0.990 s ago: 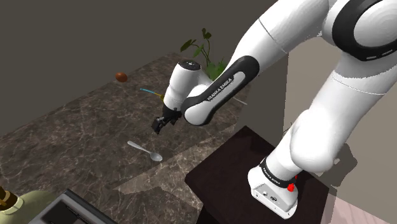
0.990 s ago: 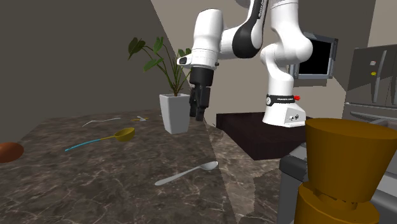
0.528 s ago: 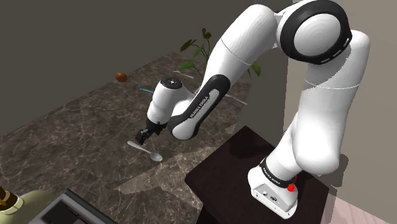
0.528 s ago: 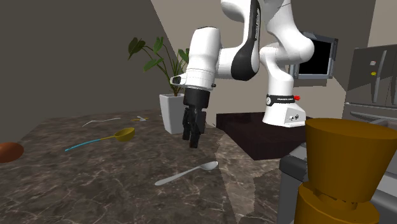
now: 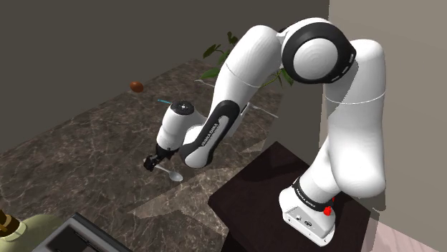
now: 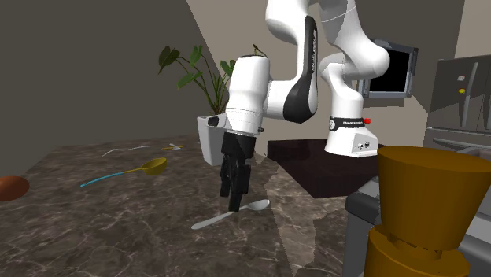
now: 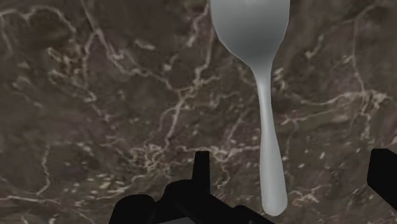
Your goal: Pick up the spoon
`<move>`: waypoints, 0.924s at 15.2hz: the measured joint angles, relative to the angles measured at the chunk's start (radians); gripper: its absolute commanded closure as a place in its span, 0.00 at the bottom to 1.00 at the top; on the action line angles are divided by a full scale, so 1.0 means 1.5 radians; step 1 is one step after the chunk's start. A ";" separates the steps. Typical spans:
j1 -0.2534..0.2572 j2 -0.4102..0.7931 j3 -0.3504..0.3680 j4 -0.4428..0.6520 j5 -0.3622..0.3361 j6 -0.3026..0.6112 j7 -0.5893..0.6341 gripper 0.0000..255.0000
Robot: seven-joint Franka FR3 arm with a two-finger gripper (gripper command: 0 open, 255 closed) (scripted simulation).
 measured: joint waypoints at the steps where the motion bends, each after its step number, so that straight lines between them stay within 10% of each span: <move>1: 0.003 0.011 -0.004 0.004 -0.001 0.007 0.001 0.00; 3: 0.012 0.027 -0.012 0.008 -0.003 0.020 0.005 0.00; 4: 0.013 0.031 -0.014 0.010 -0.003 0.022 0.005 1.00; 14: 0.015 0.036 -0.016 0.013 -0.003 0.024 0.006 1.00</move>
